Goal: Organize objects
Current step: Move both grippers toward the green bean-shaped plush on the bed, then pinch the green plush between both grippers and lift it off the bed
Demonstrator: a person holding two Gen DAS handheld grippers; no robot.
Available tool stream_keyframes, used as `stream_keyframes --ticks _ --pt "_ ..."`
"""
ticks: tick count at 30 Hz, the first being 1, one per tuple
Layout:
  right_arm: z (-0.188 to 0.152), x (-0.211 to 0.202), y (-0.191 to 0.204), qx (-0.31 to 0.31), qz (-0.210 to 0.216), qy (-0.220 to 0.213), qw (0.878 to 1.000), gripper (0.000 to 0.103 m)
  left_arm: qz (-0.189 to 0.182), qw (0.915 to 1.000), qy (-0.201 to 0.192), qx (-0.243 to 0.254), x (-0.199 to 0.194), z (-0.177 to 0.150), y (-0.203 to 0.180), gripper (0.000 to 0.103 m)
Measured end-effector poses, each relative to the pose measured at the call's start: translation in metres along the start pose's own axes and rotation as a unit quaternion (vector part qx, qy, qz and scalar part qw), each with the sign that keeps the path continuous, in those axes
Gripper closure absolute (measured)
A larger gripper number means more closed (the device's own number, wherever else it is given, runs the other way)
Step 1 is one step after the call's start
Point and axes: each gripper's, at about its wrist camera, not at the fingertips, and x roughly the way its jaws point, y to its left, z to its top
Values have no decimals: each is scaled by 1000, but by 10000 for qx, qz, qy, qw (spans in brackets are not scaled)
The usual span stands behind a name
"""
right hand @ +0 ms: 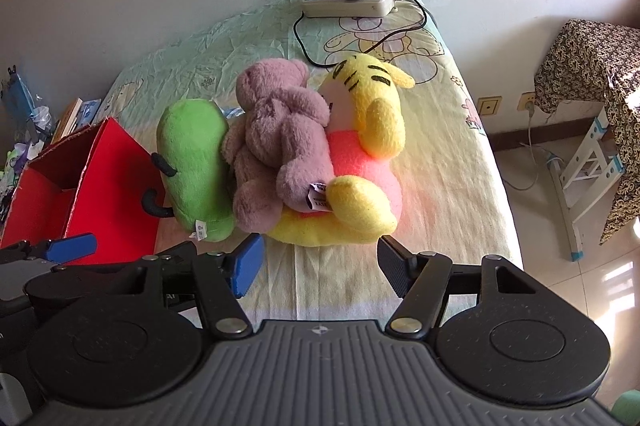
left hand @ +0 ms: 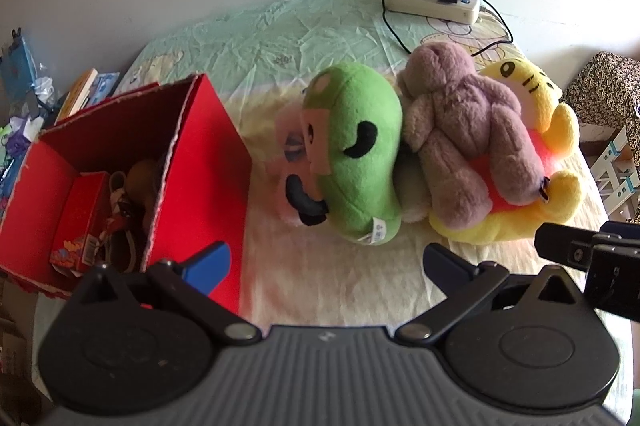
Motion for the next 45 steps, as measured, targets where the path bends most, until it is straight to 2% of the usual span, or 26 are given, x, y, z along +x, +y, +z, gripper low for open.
stream_keyframes --ticks 9,12,17,21,27,29,34,39,45 --pt "5 -4 8 -163 113 -189 9996 37 66 10000 -3 69 7 9 -7 0" --pt "8 -2 9 -192 177 -195 9995 46 62 9999 14 81 9 12 -8 0" --pt "16 1 8 -155 298 -203 9992 55 -33 10000 1 93 14 15 -4 0" --pt "23 0 7 -152 358 -299 9988 56 -568 9984 23 7 18 19 6 0" --pt "39 4 2 -105 546 -385 9977 58 -1472 9891 -84 -59 18 30 14 0" --pt "45 7 -1 -51 622 -392 9973 58 -1599 9869 -185 -18 17 35 14 0" --pt "59 17 1 93 1355 -264 9904 58 -1869 9822 -196 -23 31 44 14 0" --pt "67 31 17 -46 1963 -81 9805 57 -1786 9837 -185 -48 53 43 15 1" --pt "74 57 38 -209 2318 145 9724 51 -1766 9838 -260 -136 70 49 22 4"
